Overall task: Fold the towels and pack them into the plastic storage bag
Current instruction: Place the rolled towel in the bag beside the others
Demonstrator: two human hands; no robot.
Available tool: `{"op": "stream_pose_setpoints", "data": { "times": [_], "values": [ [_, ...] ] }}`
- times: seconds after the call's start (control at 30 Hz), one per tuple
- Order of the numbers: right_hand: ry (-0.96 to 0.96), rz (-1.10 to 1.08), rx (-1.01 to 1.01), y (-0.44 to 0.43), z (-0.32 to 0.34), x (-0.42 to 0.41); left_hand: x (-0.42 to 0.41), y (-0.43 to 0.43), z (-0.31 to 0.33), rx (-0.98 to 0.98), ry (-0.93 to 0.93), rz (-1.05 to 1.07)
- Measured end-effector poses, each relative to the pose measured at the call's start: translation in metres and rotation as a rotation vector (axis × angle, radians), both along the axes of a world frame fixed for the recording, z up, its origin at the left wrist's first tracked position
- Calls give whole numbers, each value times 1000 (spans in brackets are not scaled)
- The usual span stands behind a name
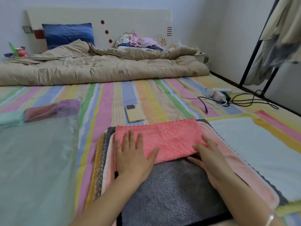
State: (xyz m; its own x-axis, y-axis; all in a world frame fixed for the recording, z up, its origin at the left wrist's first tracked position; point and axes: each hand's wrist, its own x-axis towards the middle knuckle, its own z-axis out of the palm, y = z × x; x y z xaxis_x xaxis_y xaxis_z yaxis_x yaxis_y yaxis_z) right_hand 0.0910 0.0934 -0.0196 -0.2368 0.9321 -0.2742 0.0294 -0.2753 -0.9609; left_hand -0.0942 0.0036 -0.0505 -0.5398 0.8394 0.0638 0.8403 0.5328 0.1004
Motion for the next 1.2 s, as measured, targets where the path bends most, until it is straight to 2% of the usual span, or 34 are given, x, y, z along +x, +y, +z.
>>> {"op": "stream_pose_setpoints", "data": {
  "times": [0.03,0.1,0.17,0.2,0.23,0.3,0.37,0.43,0.53,0.63,0.77,0.9,1.07,1.2],
  "values": [
    [-143,-7,113,1,-2,-5,-2,-4,2,-23,11,27],
    [-507,6,486,-3,1,-18,-7,-10,8,-42,59,-18],
    [-732,30,876,-10,6,-34,-12,-12,17,84,-2,-158],
    [-788,77,1011,-16,10,-43,-14,-11,22,250,-153,-209],
    [-816,135,1117,-24,13,-54,-16,-11,30,441,-390,-193],
    [-828,294,1259,-38,14,-73,-26,-8,45,686,-979,48],
    [-824,492,1321,-52,11,-86,-42,-9,53,705,-1434,322],
    [-768,667,1308,-59,5,-90,-62,-12,56,554,-1585,437],
    [-551,755,1086,-61,9,-82,-76,-14,53,409,-1545,361],
    [-377,526,963,-51,13,-74,-73,-6,52,441,-1324,288],
    [-402,317,892,-32,10,-68,-76,5,44,491,-1011,234],
    [-395,208,861,-20,8,-67,-80,-1,38,540,-877,192],
    [-438,331,798,-11,7,-81,-83,-21,31,599,-743,208],
    [-734,520,720,-11,2,-95,-90,-24,22,597,-841,210]
  ]
}}
